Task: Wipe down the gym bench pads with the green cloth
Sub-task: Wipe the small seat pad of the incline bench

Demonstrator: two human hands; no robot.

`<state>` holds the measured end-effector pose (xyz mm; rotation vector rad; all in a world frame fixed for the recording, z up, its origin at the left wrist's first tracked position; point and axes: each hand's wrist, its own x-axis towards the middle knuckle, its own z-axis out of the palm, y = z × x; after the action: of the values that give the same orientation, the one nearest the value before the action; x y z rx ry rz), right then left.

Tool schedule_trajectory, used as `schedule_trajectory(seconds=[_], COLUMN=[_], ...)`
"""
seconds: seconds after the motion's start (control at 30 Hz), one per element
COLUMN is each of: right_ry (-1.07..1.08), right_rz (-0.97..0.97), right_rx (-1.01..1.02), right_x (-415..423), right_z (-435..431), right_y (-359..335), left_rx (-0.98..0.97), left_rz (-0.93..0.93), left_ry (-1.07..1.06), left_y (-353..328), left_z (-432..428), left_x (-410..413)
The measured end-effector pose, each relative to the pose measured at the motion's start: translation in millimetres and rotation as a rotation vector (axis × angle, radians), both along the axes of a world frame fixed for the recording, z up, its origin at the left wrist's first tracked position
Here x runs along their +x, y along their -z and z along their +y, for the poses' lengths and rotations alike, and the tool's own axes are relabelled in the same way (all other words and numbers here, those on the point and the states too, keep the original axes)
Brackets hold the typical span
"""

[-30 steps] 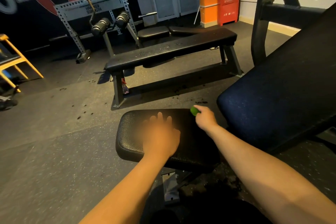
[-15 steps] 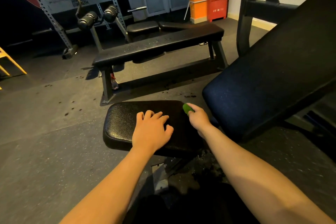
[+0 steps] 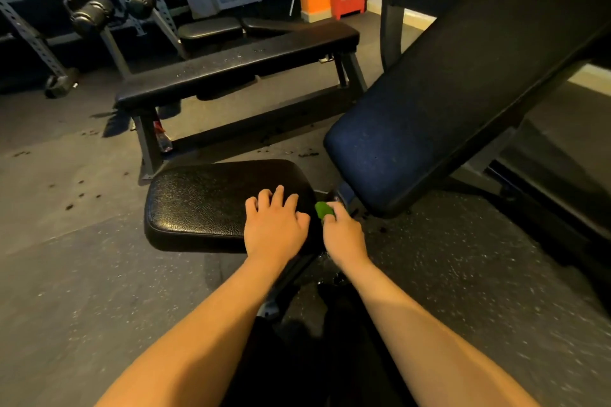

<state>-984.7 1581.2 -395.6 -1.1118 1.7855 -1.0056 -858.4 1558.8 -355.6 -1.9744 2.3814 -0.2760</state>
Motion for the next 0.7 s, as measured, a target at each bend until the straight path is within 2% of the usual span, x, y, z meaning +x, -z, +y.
schedule_trajectory(seconds=[0.17,0.37,0.5,0.7], right_ry=[0.078,0.009,-0.084,-0.122], right_rz=[-0.126,0.020,0.011,0.070], right_rx=[0.020,-0.067,-0.049,-0.049], right_x=[0,7,2,6], right_z=[28,-1,-30,-74], right_y=[6,-2,-6,-15], left_rx=[-0.024,0.012,0.072,0.095], left_rz=[0.015,-0.002,0.031,0.019], left_ry=[0.002,0.016,0.038,-0.134], left_y=[2,-2,-12,-29], left_z=[1,4,-5,-42], left_x=[0,1,4,29])
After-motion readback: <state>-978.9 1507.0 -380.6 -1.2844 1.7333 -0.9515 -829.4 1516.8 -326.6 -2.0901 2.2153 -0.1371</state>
